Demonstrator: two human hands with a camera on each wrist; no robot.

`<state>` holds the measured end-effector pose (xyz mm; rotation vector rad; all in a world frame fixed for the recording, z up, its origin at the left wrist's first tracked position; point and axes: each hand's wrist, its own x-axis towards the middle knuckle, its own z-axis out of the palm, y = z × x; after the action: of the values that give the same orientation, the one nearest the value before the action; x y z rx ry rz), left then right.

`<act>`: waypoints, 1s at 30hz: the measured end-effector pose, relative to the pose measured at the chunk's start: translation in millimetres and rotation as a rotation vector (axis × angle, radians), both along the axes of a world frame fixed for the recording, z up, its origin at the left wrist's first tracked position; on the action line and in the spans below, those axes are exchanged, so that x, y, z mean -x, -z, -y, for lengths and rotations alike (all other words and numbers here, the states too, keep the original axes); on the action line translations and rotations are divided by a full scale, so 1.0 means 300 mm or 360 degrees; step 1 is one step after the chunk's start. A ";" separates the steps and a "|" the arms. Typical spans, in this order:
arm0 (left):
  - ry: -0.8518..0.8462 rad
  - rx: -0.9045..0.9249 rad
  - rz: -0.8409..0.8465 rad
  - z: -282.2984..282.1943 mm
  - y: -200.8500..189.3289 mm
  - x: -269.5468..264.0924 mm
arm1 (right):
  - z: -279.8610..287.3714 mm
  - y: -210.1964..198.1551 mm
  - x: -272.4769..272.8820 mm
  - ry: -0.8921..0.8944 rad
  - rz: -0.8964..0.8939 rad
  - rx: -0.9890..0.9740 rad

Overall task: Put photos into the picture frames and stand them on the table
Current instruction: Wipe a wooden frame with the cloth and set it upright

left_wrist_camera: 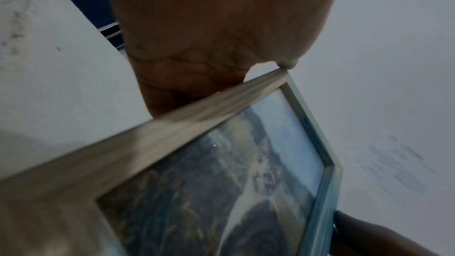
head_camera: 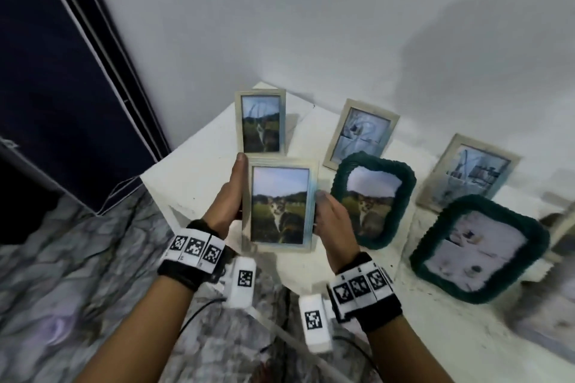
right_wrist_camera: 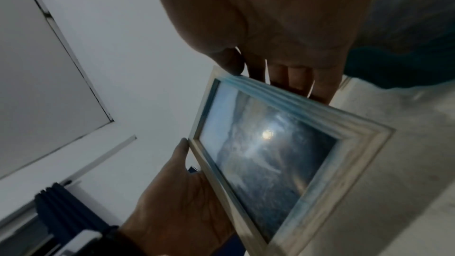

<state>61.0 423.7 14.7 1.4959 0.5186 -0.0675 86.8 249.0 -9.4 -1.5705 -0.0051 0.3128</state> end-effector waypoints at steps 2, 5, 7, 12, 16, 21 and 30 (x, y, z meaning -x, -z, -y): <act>0.0006 -0.0028 -0.0001 -0.040 0.000 -0.064 | -0.059 0.008 -0.072 0.0050 0.0138 0.0174; 0.0041 -0.0015 -0.0026 -0.075 0.024 -0.142 | -0.099 0.025 -0.153 0.0034 0.0288 0.0364; 0.0039 -0.0016 -0.0043 -0.087 0.047 -0.180 | -0.108 0.040 -0.187 0.0015 0.0316 0.0454; 0.0063 -0.0038 -0.0091 -0.106 0.104 -0.230 | -0.114 0.068 -0.201 -0.0001 0.0314 0.0542; 0.0095 -0.0037 -0.0096 -0.119 0.158 -0.249 | -0.108 0.089 -0.205 0.0029 0.0305 0.0519; 0.0149 -0.0025 -0.0108 -0.130 0.162 -0.237 | -0.102 0.095 -0.190 -0.0007 0.0264 0.0553; -0.0212 -0.0363 0.0111 -0.148 0.286 -0.042 | 0.024 0.118 -0.017 -0.0232 0.0038 0.0944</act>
<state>73.6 468.0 -71.0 1.6751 0.5829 0.1525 91.8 241.7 -44.8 -2.1682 -0.0495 0.4360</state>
